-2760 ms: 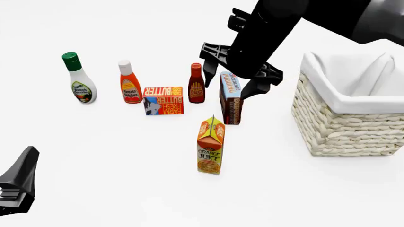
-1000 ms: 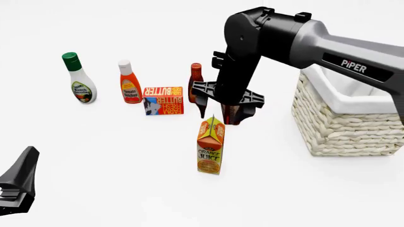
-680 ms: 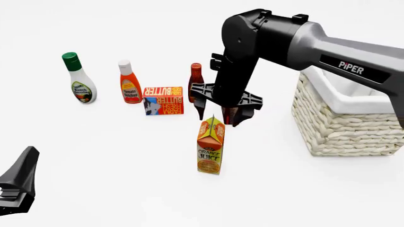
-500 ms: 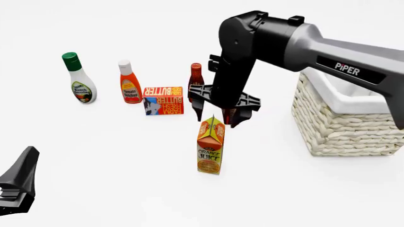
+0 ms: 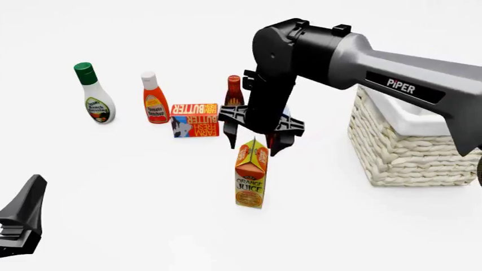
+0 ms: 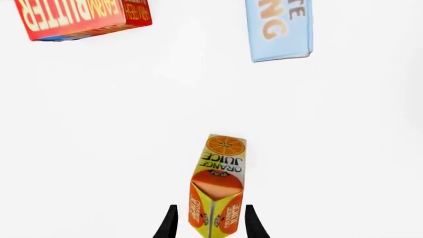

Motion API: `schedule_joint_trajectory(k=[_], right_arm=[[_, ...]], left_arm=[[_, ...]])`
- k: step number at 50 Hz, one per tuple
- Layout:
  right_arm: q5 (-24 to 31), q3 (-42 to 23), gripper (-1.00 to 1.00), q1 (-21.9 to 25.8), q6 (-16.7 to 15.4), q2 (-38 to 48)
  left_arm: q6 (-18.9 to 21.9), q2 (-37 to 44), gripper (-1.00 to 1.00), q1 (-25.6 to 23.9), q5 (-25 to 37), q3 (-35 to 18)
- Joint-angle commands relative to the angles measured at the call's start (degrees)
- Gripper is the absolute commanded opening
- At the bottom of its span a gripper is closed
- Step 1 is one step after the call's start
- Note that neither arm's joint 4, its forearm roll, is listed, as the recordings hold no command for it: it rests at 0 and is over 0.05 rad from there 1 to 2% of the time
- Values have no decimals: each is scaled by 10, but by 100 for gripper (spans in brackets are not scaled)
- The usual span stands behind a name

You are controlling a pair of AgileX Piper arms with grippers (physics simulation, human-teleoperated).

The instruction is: Pick the orange juice and place it in the basket.

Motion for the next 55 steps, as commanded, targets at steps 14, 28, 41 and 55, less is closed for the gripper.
schedule_joint_trajectory(k=[14, 28, 41, 55], right_arm=[[0, 5, 100, -4, -7, 11], [0, 0, 100, 3, 0, 14], [0, 3, 100, -6, -6, 21], [-1, -1, 100, -1, -3, 29]], left_arm=[[0, -1, 100, 0, 0, 1], [0, -1, 100, 0, 0, 1], [0, -1, 100, 0, 0, 1], [0, -1, 100, 0, 0, 1]])
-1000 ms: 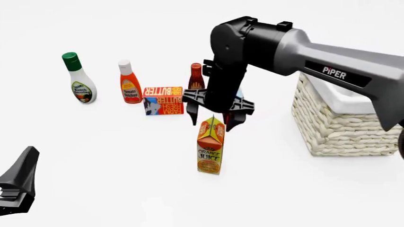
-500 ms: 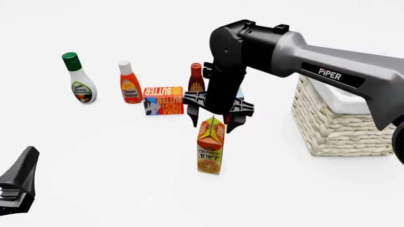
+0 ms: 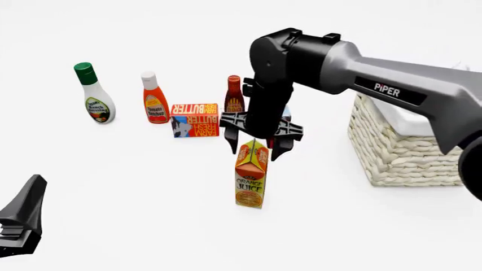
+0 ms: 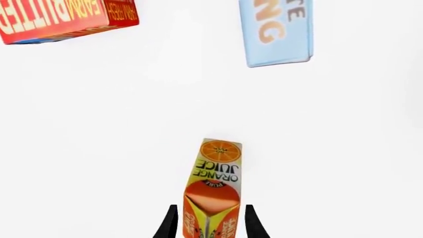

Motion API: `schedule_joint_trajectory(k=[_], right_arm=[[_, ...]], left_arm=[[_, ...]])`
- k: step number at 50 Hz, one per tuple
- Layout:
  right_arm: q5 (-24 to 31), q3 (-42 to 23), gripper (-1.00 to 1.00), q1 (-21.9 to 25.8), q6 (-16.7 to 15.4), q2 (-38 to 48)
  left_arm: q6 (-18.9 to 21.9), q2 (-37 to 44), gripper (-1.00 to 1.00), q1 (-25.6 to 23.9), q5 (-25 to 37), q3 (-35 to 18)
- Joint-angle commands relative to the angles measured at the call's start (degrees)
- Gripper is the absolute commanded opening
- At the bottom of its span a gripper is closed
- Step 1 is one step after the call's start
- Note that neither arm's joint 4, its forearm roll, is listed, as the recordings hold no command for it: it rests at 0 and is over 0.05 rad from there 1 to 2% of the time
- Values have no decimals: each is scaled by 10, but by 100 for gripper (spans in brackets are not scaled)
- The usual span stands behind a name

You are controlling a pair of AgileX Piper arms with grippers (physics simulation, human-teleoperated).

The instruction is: Pick the orange juice and place it in the basket.

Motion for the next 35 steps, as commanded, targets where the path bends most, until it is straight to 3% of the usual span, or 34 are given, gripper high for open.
schedule_joint_trajectory(k=[1, 35], right_arm=[[-1, -3, 100, 5, 0, 7], [-9, 0, 100, 0, -6, 27]], left_arm=[[0, -1, 100, 0, 0, 1], [0, -1, 100, 0, 0, 1]])
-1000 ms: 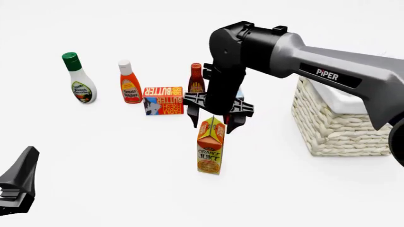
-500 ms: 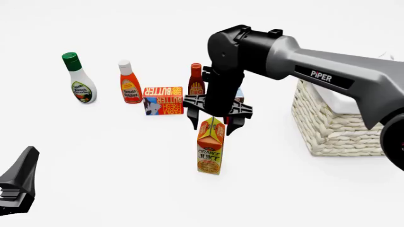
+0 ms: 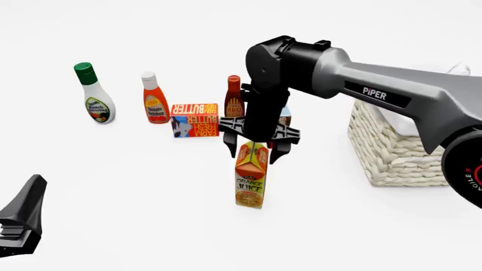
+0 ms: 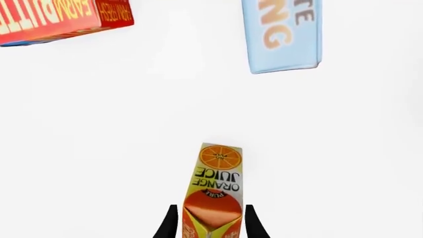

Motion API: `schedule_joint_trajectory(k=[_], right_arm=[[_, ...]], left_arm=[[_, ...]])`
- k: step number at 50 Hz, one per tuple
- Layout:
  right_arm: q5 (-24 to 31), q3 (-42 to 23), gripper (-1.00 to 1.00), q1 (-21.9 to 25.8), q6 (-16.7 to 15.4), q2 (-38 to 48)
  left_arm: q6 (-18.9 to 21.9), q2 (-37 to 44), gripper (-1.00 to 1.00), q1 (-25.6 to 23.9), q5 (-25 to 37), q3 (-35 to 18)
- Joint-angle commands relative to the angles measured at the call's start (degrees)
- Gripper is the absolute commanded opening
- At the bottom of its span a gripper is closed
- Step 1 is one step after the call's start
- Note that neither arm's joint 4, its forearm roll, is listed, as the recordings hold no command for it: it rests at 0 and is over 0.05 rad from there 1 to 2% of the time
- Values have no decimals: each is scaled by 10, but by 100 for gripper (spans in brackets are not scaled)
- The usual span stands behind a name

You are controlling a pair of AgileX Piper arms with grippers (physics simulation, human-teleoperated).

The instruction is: Pick the orange juice and place it in the basket.

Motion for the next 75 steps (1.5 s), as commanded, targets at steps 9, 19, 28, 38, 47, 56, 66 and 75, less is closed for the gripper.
schedule_joint_trajectory(k=[9, 19, 28, 38, 47, 56, 66, 75], right_arm=[[-12, 14, 100, 1, -3, 6], [-6, 8, -100, -8, -18, 13], [-9, 15, -100, -3, -11, 4], [3, -12, -100, 21, -11, -13], [4, -7, -100, 35, 0, -38], [4, -4, -100, 36, -11, -53], [4, 2, -100, 19, -82, -60], [4, 5, -100, 32, -115, -74]], left_arm=[[0, -1, 100, 0, 0, 1], [0, -1, 100, 0, 0, 1], [0, -1, 100, 0, 0, 1], [0, -1, 100, 0, 0, 1], [0, -1, 100, 0, 0, 1], [0, -1, 100, 0, 0, 1], [0, -1, 100, 0, 0, 1], [0, -1, 100, 0, 0, 1]])
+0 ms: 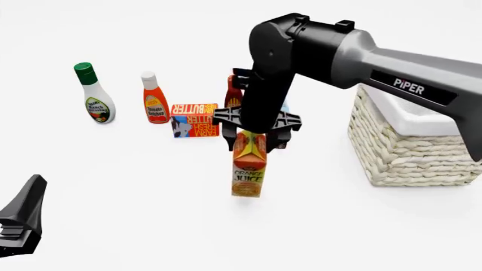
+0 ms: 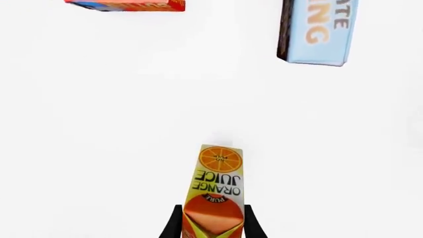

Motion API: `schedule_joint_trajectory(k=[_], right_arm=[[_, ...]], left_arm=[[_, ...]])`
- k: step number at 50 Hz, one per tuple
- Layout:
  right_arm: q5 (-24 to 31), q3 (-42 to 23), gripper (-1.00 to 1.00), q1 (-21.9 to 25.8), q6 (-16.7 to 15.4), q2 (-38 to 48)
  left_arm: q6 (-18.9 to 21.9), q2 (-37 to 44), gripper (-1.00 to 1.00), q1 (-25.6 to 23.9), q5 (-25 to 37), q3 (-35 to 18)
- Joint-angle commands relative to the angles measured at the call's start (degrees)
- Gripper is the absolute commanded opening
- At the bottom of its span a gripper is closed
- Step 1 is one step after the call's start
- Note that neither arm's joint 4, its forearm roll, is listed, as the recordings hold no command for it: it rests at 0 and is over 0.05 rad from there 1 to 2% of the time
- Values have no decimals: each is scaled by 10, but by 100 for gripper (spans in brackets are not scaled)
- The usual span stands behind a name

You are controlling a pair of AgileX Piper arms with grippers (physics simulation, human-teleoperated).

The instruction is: Pick the orange juice and place it in the basket.

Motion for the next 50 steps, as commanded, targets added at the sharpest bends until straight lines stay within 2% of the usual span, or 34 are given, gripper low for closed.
schedule_joint_trajectory(k=[1, 7, 10, 11, 14, 17, 19, 26, 27, 33, 50], right_arm=[[0, -1, -100, 11, -38, -18], [0, -10, -100, 9, -91, -20], [0, -4, -100, 12, -94, -26], [0, -4, -100, 10, -106, -29], [0, -1, -100, 8, -115, -36], [0, 2, -100, 18, -108, -44], [0, 7, -100, 25, -120, -46], [0, -14, -100, 3, -143, -58], [0, -12, -100, 3, -136, -61], [0, -8, -100, -1, -138, -71], [0, -31, -100, -27, -170, -80]], left_arm=[[0, -1, 100, 0, 0, 1], [0, -1, 100, 0, 0, 1], [0, -1, 100, 0, 0, 1], [0, -1, 100, 0, 0, 1], [0, -1, 100, 0, 0, 1], [0, -1, 100, 0, 0, 1], [0, -1, 100, 0, 0, 1], [0, -1, 100, 0, 0, 1], [0, -1, 100, 0, 0, 1], [0, -1, 100, 0, 0, 1], [0, -1, 100, 0, 1, 1]])
